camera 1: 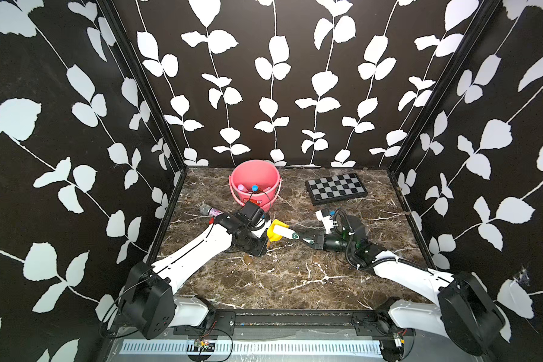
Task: Brush the soil off the hand trowel and place it into the bucket
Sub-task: Brush off the soil from the hand trowel.
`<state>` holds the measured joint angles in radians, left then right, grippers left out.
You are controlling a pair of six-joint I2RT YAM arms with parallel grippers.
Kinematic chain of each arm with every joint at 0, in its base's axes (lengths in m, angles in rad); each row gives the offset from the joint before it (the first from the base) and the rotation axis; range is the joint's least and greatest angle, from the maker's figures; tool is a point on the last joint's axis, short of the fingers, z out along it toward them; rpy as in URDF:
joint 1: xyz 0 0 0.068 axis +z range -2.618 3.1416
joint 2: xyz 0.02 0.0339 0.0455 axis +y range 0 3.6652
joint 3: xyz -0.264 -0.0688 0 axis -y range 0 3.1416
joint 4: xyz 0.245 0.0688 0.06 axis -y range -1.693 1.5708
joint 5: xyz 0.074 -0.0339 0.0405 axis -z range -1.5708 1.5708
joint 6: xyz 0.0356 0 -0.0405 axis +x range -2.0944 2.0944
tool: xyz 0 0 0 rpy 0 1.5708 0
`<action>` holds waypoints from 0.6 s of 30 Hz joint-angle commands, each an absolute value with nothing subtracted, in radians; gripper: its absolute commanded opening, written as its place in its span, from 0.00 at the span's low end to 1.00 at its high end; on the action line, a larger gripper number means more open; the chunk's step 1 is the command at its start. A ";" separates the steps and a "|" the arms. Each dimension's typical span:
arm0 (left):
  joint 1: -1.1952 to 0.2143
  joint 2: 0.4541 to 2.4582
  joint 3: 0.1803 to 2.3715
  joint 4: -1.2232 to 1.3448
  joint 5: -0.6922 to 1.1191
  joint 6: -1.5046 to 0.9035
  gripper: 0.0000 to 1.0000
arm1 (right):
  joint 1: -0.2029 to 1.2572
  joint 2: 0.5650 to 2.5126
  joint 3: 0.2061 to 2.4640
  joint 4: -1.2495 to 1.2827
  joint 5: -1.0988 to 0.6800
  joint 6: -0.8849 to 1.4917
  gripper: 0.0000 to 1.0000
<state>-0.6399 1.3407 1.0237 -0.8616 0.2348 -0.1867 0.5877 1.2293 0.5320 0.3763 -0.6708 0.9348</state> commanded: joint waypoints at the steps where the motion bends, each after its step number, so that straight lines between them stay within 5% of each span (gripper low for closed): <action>1: -0.640 1.341 1.040 -0.859 0.227 -0.177 0.00 | 0.588 1.209 0.552 0.376 -0.638 0.914 0.00; 12: -0.640 1.343 1.037 -0.831 0.233 -0.181 0.00 | 0.665 1.344 0.563 0.544 -0.696 1.011 0.00; 18: -0.640 1.326 1.037 -0.837 0.225 -0.175 0.00 | 0.553 1.310 0.546 0.392 -0.645 0.935 0.00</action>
